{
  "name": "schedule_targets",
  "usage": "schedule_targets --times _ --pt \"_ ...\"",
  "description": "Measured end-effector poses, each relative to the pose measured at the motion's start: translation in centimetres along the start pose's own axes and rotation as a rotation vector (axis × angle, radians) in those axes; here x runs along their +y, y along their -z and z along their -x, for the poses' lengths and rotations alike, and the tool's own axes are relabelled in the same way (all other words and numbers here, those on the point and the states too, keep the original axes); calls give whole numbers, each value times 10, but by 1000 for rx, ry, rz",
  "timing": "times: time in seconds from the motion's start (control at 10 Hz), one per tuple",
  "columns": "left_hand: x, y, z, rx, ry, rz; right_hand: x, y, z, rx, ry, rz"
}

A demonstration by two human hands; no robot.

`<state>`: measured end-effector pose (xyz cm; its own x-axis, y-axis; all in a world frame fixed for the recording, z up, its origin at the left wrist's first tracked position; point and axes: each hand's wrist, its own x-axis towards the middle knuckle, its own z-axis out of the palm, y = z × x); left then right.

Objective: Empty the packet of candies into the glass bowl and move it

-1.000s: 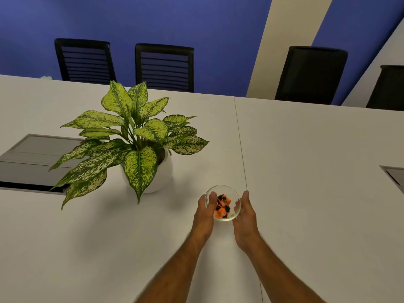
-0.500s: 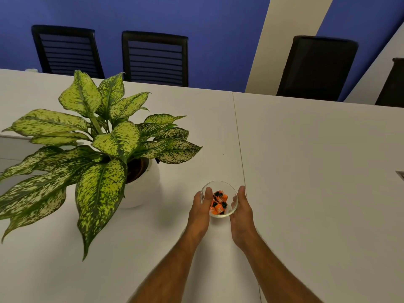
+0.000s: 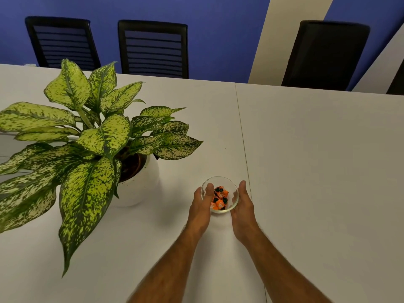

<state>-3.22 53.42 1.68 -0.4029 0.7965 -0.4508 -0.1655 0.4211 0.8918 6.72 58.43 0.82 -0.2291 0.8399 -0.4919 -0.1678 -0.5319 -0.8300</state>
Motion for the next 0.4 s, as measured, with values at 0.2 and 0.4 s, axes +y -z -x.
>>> schedule_targets --times 0.2,0.4 --pt "-2 2 0 -19 -6 -42 2 3 2 -14 40 -22" --pt "-12 20 18 0 -15 -199 5 26 23 110 61 -6"
